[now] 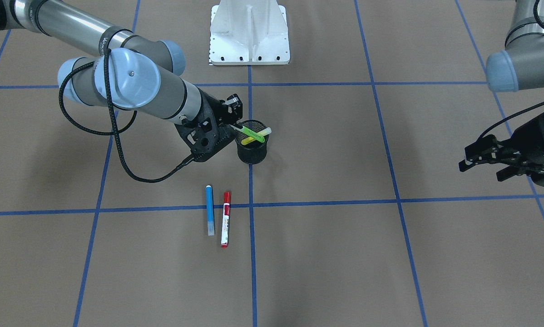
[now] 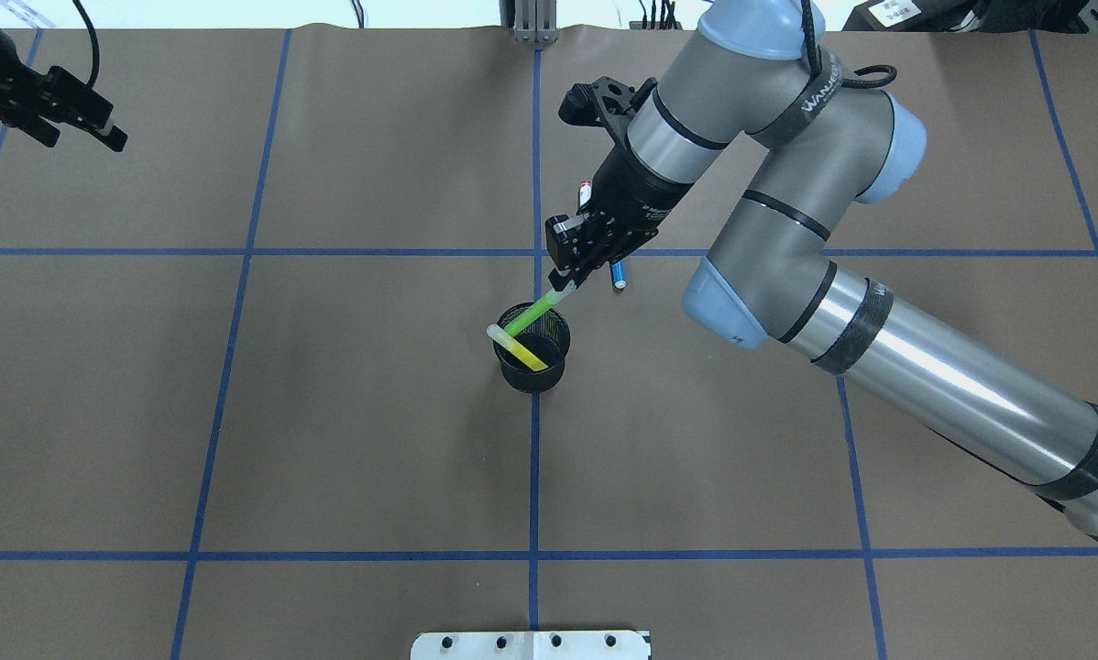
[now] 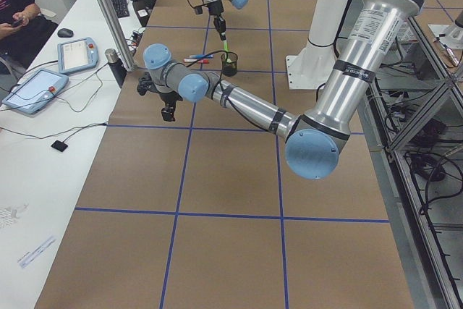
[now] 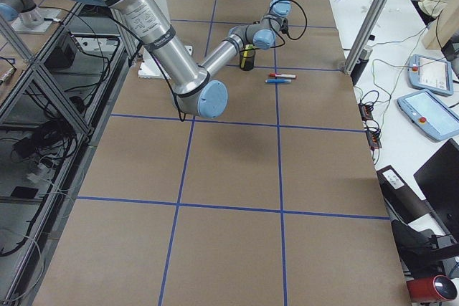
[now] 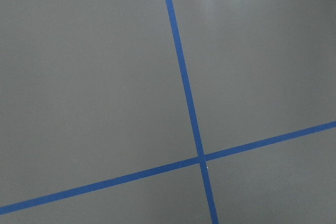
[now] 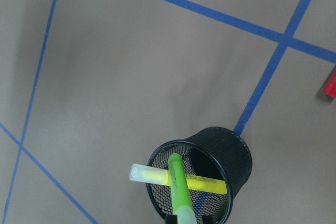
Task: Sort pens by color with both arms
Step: 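Carry the green highlighter with the right gripper toward the other pens, then lower the green highlighter beside the red-capped marker and open the right gripper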
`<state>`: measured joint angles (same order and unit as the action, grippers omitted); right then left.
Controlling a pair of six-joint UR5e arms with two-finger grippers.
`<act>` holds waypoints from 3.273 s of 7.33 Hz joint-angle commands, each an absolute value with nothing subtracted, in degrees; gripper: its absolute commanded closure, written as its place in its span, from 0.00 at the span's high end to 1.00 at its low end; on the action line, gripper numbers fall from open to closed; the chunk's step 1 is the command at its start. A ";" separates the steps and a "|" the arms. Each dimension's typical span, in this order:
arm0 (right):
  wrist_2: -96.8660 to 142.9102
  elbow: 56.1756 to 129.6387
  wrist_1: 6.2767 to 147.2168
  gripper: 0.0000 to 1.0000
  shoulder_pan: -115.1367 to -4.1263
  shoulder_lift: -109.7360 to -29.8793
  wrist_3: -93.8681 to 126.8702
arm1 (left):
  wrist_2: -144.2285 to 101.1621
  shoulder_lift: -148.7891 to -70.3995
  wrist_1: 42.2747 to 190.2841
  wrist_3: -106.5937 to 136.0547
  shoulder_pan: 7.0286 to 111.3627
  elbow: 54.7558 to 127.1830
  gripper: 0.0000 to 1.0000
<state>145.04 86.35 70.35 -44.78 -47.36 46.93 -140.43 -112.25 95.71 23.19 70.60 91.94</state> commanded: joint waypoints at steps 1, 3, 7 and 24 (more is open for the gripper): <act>146.95 87.01 70.40 0.09 -47.45 -47.72 47.46 | -140.36 -112.24 95.71 23.29 70.58 92.02 0.99; 146.95 87.36 70.84 0.07 -49.99 -47.81 50.07 | -140.36 -112.15 95.71 23.29 70.58 92.46 0.99; 129.17 90.62 70.84 0.07 -50.81 -46.23 68.87 | -140.45 -107.34 95.71 22.68 71.01 97.19 0.99; 101.78 69.87 76.73 0.10 -40.78 -34.37 77.52 | -140.71 -98.70 92.55 10.46 76.46 102.66 0.99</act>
